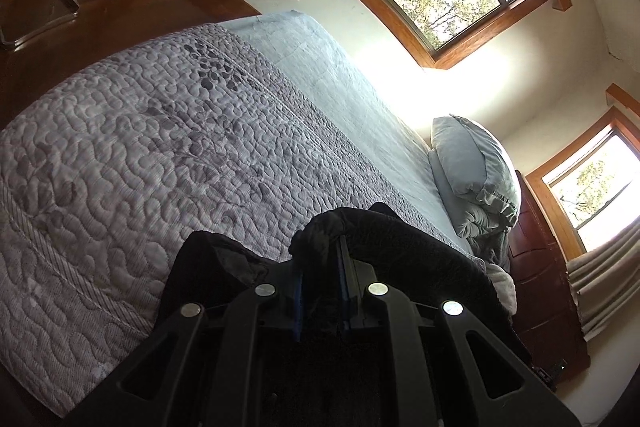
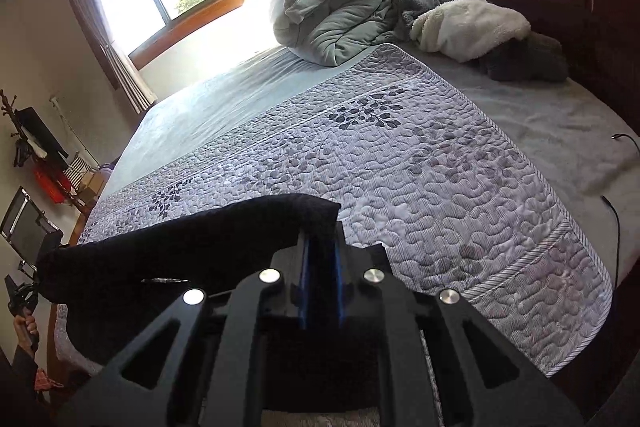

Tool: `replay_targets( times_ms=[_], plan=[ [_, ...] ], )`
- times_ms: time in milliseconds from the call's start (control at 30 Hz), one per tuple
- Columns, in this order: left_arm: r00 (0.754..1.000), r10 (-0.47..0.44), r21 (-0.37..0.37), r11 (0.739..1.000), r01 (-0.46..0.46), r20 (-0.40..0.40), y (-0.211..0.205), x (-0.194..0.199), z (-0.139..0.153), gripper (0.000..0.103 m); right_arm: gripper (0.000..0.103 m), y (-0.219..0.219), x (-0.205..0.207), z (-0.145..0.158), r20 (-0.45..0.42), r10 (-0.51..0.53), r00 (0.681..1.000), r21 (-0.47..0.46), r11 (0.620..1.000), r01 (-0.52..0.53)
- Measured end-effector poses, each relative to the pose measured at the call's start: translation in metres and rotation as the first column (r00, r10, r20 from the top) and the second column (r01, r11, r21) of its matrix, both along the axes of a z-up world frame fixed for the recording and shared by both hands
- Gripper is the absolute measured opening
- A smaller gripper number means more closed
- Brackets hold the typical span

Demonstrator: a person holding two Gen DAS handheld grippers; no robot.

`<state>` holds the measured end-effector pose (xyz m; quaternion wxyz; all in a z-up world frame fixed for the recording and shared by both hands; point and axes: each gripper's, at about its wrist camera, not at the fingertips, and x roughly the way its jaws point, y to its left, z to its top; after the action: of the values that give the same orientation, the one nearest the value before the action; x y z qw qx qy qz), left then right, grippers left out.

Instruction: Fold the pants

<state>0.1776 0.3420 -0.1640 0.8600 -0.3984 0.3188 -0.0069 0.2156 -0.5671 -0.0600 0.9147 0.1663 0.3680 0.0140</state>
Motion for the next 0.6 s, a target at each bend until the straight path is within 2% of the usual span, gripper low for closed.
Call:
replay_targets(
  times_ms=[233,467,600],
  plan=[
    [1.000,0.004,-0.020,1.000,-0.004,-0.003,0.001,-0.022,-0.012,0.014,0.011,-0.004,-0.034,-0.018,0.001,-0.053,0.999,0.020,0.998,0.053],
    [0.999,-0.028,-0.010,1.000,0.028,-0.042,-0.005,-0.041,-0.032,0.016,0.012,0.007,-0.060,-0.031,-0.013,-0.052,0.999,0.012,0.999,0.052],
    [0.997,-0.040,0.033,0.999,0.043,-0.072,-0.010,-0.050,-0.039,0.019,0.013,0.014,-0.073,-0.040,-0.021,-0.060,0.998,-0.003,0.998,0.060]
  ],
)
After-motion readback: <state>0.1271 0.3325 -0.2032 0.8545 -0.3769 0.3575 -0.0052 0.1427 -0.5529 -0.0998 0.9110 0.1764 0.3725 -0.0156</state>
